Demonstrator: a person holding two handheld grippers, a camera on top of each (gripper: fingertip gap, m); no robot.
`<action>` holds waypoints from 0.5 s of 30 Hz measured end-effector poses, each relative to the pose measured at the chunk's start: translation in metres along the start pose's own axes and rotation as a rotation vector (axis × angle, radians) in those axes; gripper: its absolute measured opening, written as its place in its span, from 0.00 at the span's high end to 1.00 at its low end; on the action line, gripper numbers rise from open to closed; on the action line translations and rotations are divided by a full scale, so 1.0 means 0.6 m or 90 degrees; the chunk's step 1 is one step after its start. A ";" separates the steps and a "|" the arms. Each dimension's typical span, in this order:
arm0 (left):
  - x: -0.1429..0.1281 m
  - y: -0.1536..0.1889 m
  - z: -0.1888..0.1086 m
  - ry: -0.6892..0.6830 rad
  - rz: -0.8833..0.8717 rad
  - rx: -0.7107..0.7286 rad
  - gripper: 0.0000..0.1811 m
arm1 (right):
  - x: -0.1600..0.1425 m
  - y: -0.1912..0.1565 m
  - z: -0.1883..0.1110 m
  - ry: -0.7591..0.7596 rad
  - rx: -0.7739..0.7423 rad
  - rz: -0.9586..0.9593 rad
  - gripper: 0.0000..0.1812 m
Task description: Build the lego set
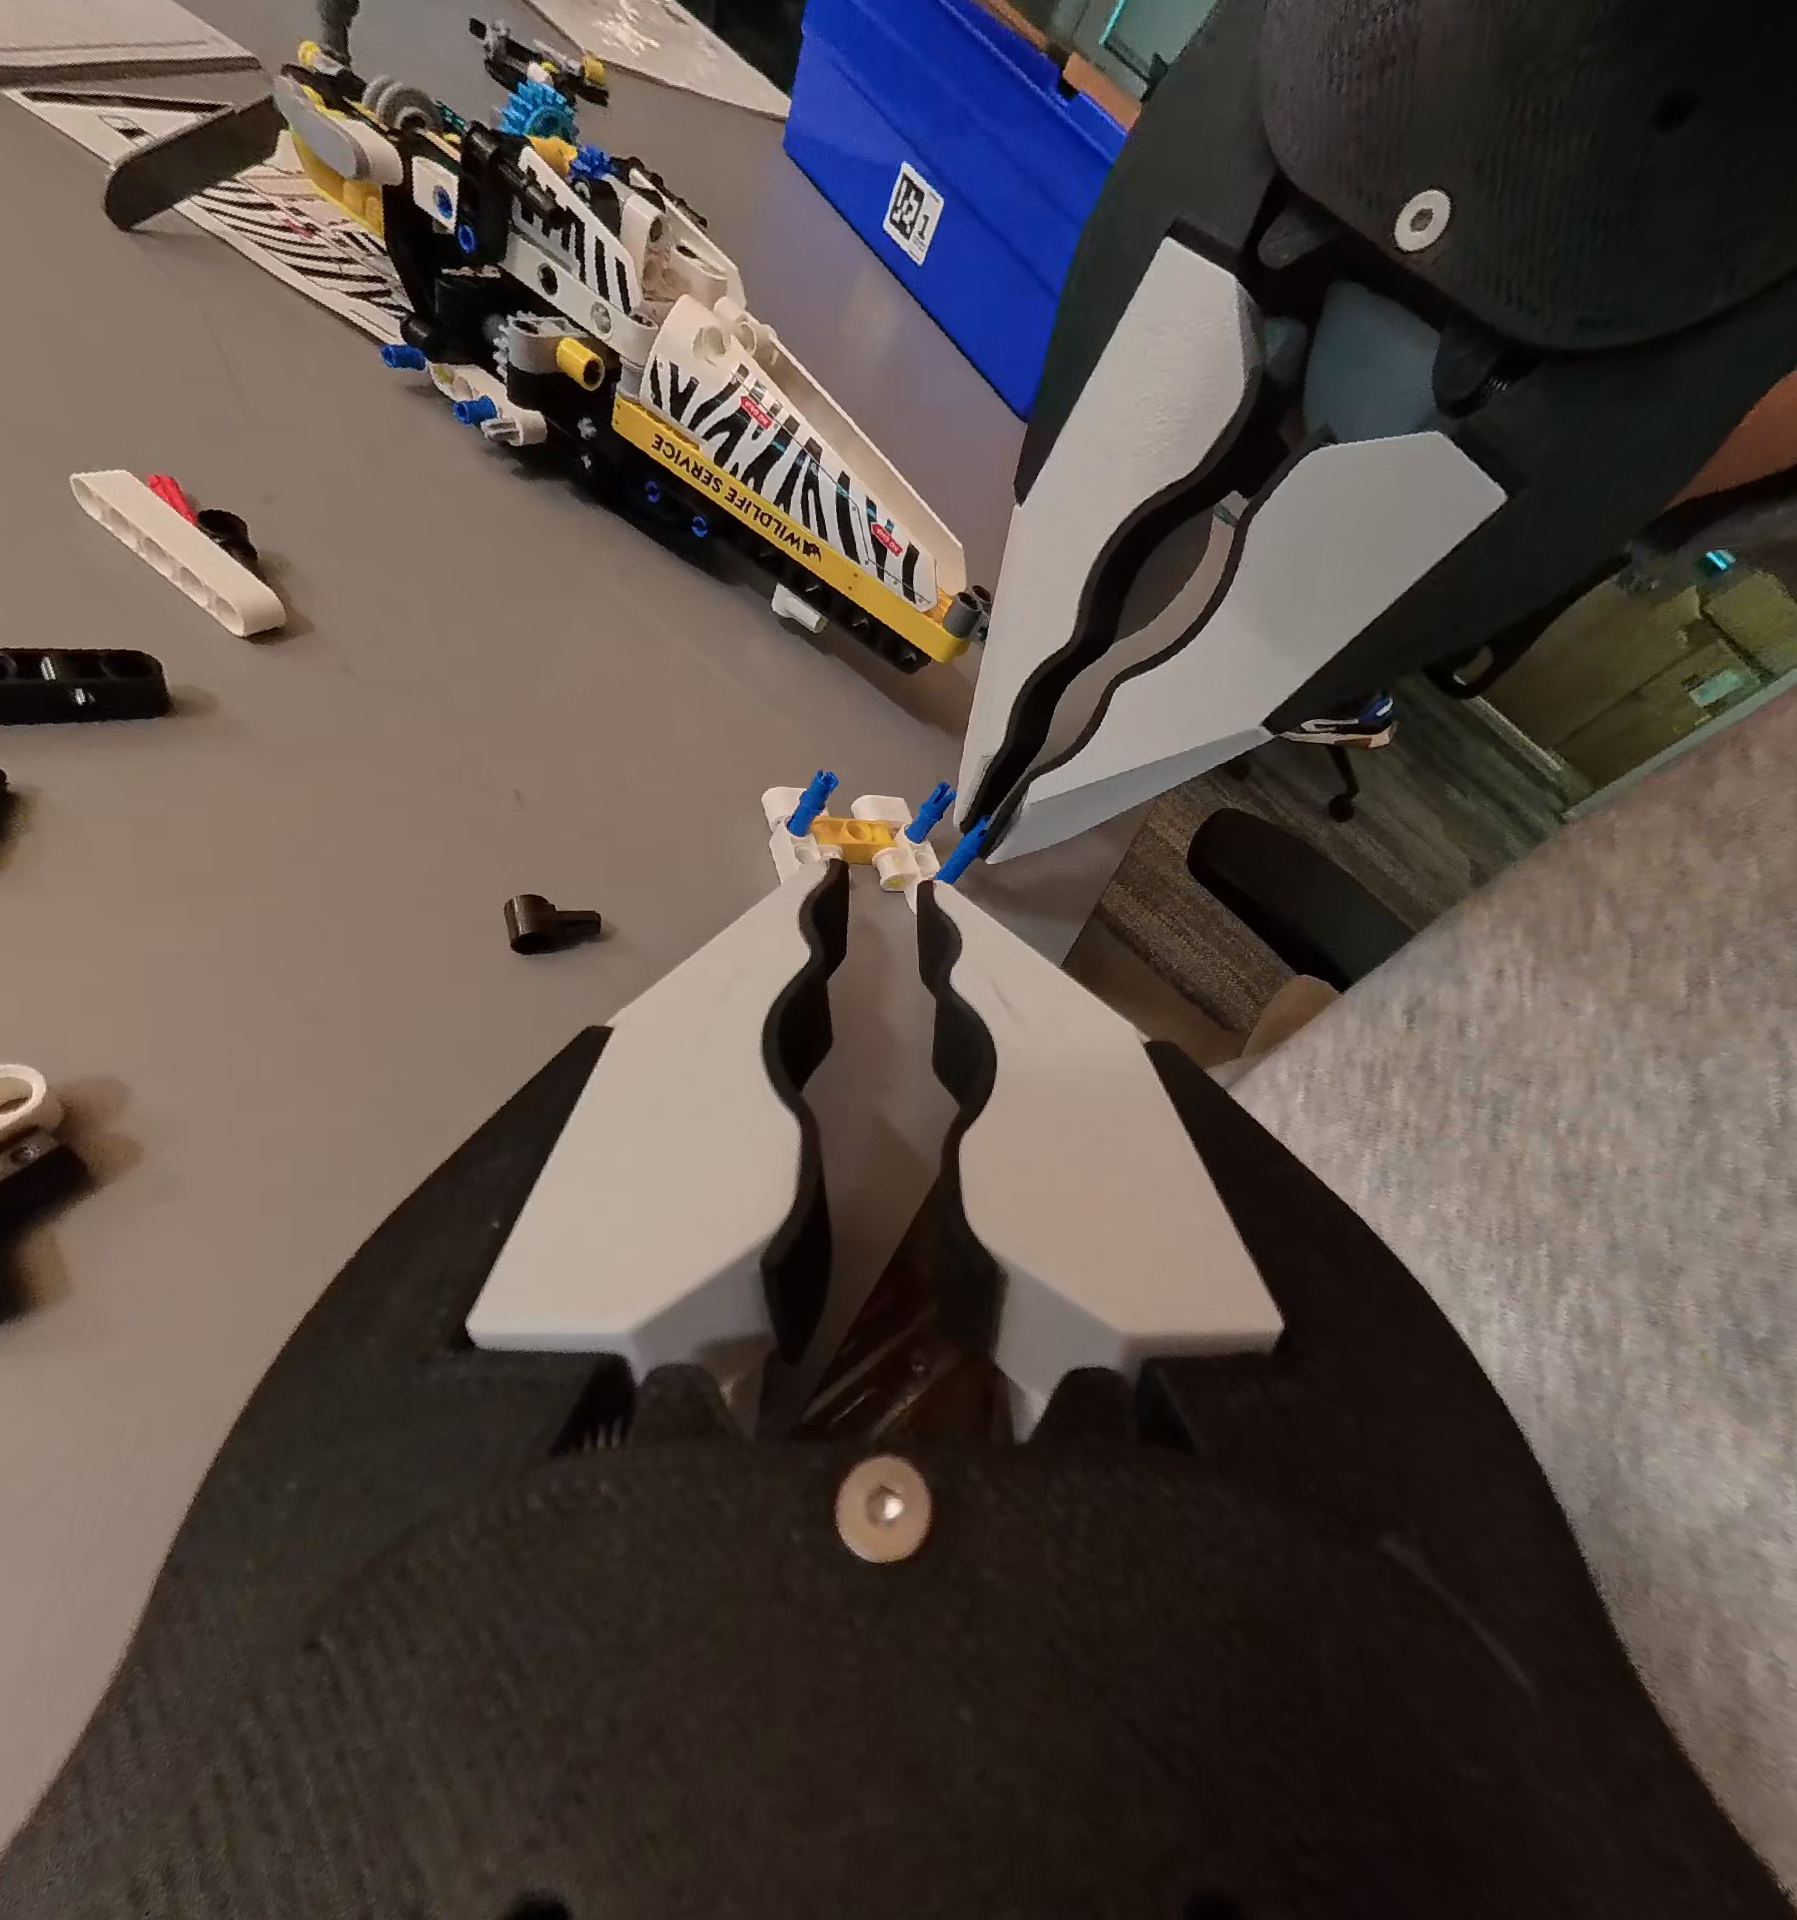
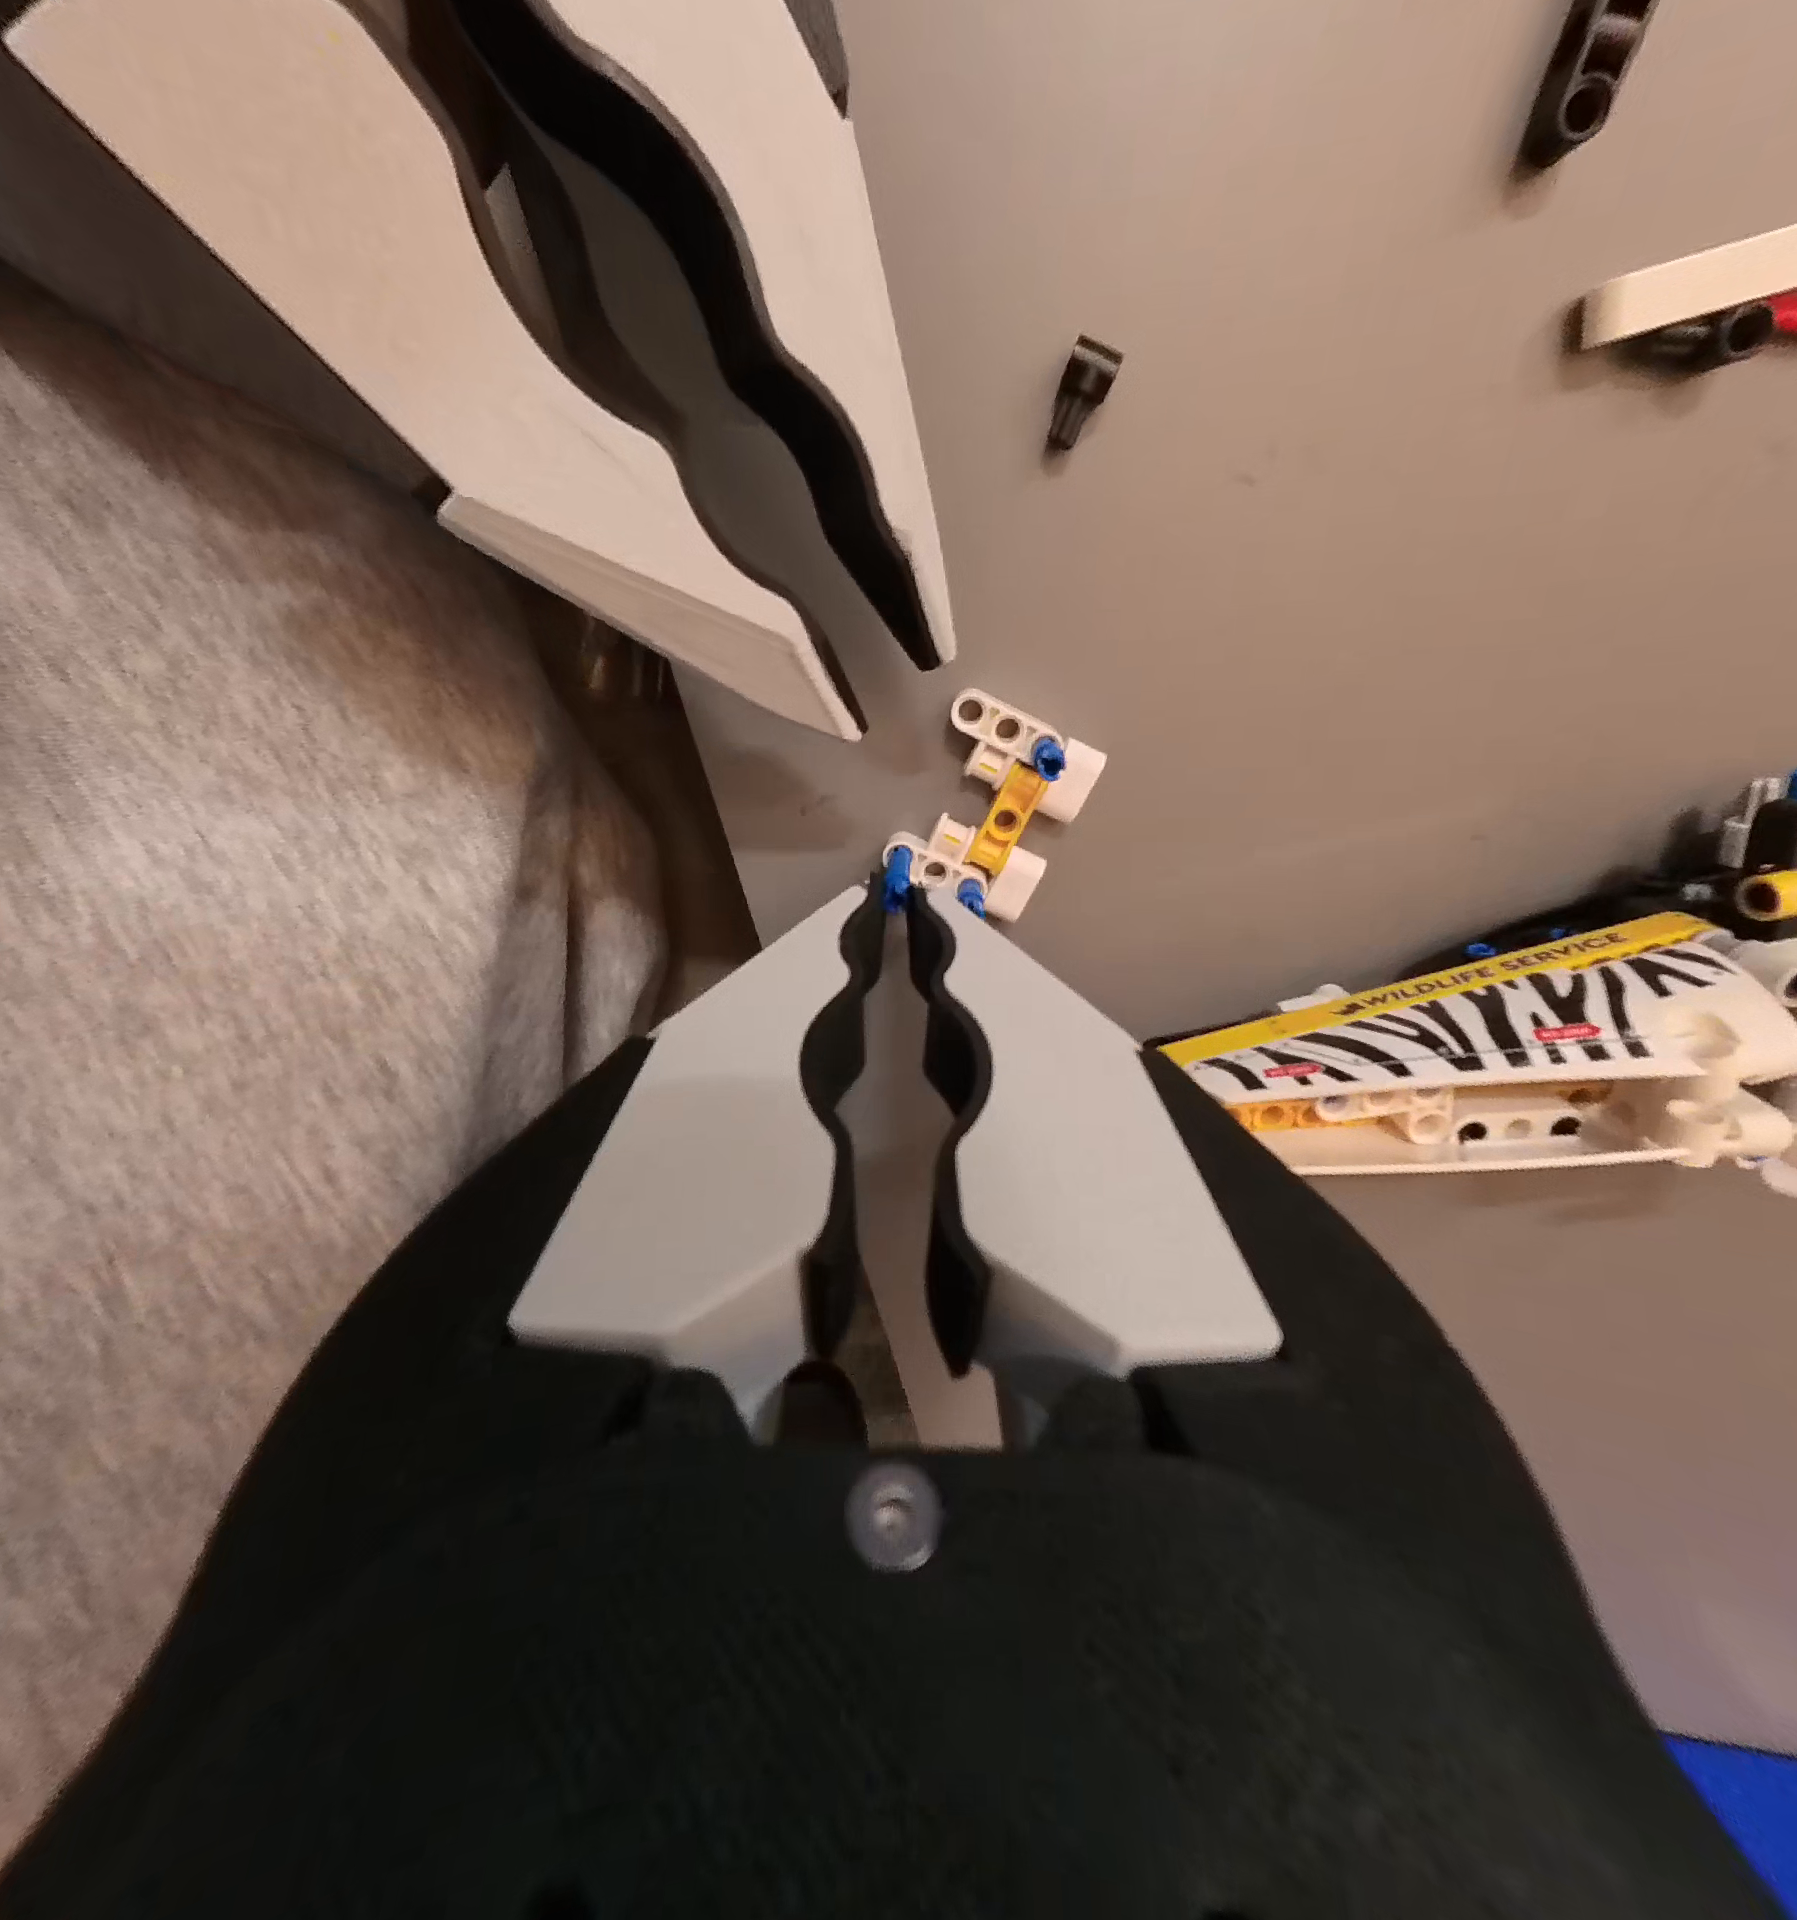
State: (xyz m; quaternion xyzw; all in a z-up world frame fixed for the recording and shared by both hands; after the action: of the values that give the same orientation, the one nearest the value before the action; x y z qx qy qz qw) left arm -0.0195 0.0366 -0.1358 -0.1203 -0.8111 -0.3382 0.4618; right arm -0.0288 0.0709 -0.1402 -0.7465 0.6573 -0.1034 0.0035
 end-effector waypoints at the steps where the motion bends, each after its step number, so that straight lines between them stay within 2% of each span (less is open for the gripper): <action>1: 0.000 0.000 0.000 0.000 0.000 0.000 0.94 | 0.000 0.000 0.000 -0.003 0.001 0.000 0.99; 15: -0.001 0.000 0.000 0.000 0.003 0.002 0.95 | 0.002 0.001 0.001 -0.048 0.009 -0.018 0.99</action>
State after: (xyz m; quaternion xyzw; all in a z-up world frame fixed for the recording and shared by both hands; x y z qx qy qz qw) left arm -0.0193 0.0365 -0.1363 -0.1214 -0.8115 -0.3361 0.4624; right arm -0.0291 0.0696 -0.1406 -0.7591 0.6452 -0.0800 0.0322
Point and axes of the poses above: each gripper's, where its closed fingertips meet, z out along the fingers, x out of its top, y = z × x across the jaws, the point moved 1 cm from there along -z, back along the fingers, and after that the axes turned 4 degrees about x, right-handed, at the moved point
